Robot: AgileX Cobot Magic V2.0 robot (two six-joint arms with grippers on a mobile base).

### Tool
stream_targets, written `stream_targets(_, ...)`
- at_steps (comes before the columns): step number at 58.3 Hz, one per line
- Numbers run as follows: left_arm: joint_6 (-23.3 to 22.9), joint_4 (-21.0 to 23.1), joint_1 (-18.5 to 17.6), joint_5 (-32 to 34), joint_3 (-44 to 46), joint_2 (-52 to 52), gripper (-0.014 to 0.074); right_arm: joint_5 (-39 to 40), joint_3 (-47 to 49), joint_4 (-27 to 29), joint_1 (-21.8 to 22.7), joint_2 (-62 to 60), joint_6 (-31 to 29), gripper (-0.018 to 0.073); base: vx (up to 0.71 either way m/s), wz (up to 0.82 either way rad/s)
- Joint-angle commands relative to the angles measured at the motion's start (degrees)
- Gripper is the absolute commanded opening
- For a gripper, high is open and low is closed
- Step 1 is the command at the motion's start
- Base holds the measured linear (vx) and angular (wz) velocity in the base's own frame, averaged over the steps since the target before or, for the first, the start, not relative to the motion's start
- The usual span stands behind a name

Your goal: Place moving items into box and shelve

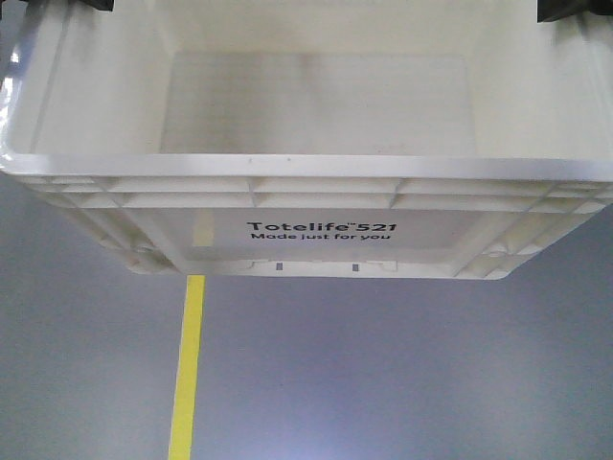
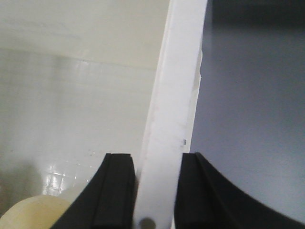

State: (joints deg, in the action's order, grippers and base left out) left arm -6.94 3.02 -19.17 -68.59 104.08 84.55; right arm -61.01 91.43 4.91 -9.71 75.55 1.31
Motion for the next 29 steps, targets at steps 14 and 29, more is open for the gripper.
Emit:
stream_targets(14, 1.5, 0.2, -0.5, 7.3, 2.4, -2.8, -0.0001, 8.6, 2.4, 0.9, 0.2, -2.6, -0.8, -0.0004, 0.24, 0.49)
stream_targets(29, 1.5, 0.2, -0.5, 7.3, 2.4, -2.8, -0.0001, 8.6, 2.4, 0.9, 0.2, -2.6, -0.8, -0.0004, 0.29, 0.30)
